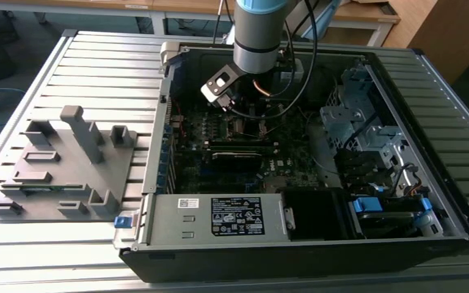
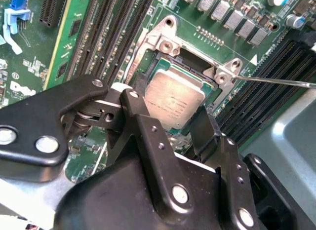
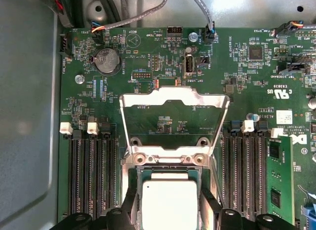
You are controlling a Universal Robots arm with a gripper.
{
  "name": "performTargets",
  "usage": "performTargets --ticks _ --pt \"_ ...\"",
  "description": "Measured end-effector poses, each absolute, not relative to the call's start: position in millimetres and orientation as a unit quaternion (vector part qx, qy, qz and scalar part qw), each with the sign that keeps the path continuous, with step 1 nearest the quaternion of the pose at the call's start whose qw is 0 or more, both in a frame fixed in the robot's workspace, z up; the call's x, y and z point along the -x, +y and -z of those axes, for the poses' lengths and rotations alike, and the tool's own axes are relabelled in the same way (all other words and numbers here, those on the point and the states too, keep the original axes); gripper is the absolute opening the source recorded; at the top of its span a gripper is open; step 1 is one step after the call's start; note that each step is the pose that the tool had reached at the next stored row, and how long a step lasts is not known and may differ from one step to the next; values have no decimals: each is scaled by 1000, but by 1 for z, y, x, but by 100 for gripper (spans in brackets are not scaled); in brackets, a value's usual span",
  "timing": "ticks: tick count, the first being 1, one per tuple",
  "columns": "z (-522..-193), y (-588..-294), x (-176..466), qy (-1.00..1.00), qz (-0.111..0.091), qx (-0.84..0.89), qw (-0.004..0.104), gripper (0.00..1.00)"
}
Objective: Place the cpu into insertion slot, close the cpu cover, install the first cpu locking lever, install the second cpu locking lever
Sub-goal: 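Place the cpu into insertion slot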
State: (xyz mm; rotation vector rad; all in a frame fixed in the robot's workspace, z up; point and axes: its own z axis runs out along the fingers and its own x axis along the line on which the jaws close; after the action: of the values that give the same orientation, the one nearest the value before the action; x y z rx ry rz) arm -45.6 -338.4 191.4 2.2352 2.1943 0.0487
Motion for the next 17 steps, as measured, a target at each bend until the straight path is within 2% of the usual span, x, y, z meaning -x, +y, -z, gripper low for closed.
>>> performTargets --ticks 17 --pt "-203 -338 46 700 -16 -714 4 60"
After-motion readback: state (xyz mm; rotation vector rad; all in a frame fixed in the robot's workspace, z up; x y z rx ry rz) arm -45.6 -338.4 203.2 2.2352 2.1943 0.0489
